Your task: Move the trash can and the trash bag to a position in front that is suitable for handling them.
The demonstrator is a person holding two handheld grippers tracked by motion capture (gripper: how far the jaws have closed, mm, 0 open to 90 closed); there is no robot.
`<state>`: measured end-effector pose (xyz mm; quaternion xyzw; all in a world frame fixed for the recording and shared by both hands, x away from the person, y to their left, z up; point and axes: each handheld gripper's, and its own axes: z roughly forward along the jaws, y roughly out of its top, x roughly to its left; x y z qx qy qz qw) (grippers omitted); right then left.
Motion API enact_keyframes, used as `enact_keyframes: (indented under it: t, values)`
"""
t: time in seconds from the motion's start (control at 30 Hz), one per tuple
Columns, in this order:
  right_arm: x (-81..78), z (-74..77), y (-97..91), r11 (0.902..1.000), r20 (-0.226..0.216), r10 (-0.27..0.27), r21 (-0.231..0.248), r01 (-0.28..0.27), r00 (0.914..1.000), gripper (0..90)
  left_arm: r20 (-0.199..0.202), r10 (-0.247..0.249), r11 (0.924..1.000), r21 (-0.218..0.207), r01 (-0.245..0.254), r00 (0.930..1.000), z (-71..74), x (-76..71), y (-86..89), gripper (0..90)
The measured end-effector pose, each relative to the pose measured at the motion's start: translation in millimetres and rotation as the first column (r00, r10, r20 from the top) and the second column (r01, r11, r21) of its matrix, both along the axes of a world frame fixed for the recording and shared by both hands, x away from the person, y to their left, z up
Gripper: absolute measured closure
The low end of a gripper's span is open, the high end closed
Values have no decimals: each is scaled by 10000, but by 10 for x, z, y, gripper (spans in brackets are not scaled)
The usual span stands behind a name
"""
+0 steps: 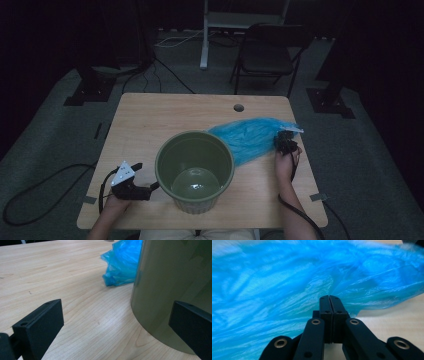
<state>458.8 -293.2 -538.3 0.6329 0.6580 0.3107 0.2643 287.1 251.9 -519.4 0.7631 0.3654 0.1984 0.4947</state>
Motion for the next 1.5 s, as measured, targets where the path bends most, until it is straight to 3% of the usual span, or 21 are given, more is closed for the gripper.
enact_keyframes:
  t: [0.17,0.23,0.27,0.3,0.33,0.37,0.43,0.5,0.53,0.57,0.63,0.73,0.83,0.87,0.9,1.0,1.07,1.17,1.33,1.43,1.5]
  values:
    - [-406,95,-11,9963,344,579,620,-599,9977,830,81,42,10000,-40,-41,10000,25,-11,1,3]
    - [-613,96,-26,9874,408,987,1206,-1029,9943,774,116,19,9999,-113,-18,9999,34,-17,-8,3]
    - [-748,88,-8,9862,333,1179,1132,-1209,9925,762,131,11,10000,-87,-10,9999,40,-22,-13,3]
    - [-748,88,-8,9862,333,1179,1132,-1209,9925,762,131,11,10000,-87,-10,9999,40,-22,-13,3]
    - [-862,77,-4,9823,375,1370,1236,-1407,9899,762,154,-12,10000,-86,13,9999,48,-27,-18,3]
    - [-1054,50,-2,9702,195,1668,1751,-1676,9858,718,209,-9,10000,-65,11,9998,56,-29,-18,3]
    - [-1306,28,11,9547,212,2096,2116,-2092,9776,698,210,-5,9999,-108,8,9998,66,-32,-15,3]
    - [-1518,19,28,9358,293,2458,2536,-2451,9689,623,221,9,10000,-85,-8,9998,67,-30,-16,3]
    - [-1588,23,36,9318,369,2567,2557,-2574,9658,590,218,5,10000,-86,-4,9998,65,-27,-17,3]
    - [-1683,43,42,9335,532,2630,2382,-2680,9633,561,204,9,9999,-102,-7,9998,60,-24,-21,3]
    - [-1727,103,-8,9380,830,2545,2213,-2668,9635,493,167,0,10000,-77,2,9999,42,-12,-33,3]
    - [-1608,228,-160,9455,1350,2147,2195,-2405,9673,407,147,-80,10000,16,80,9999,21,3,-48,3]
    - [-1268,365,-284,9538,1453,1963,2010,-2232,9697,346,78,-116,9999,15,116,9999,4,14,-63,3]
    - [-1086,407,-314,9567,1393,2013,1845,-2252,9696,325,66,-124,9999,-34,124,9999,1,15,-65,3]
    - [-932,429,-331,9614,1237,2018,1647,-2206,9716,317,69,-131,9999,-55,131,9999,0,15,-65,3]
    - [-540,413,-393,9574,991,2204,1682,-2347,9704,315,159,-188,9998,-49,189,9997,3,-2,-57,3]
    - [-281,352,-428,9620,471,2262,1462,-2308,9729,312,185,-183,9998,-15,183,9997,8,-18,-43,3]
    - [-50,247,-478,9744,-230,2069,951,-2039,9781,300,172,-88,9999,-91,89,9998,12,-30,-4,3]
    - [98,124,-498,9819,-1228,1882,-1,-1897,9744,312,147,181,9996,-237,-177,9997,13,-52,63,3]
    - [95,64,-495,9791,-1558,1926,-350,-2002,9688,412,152,191,9995,-236,-187,9997,23,-67,67,3]
    - [81,48,-498,9775,-1549,1984,-406,-2069,9678,442,165,177,9996,-229,-173,9997,27,-72,63,3]
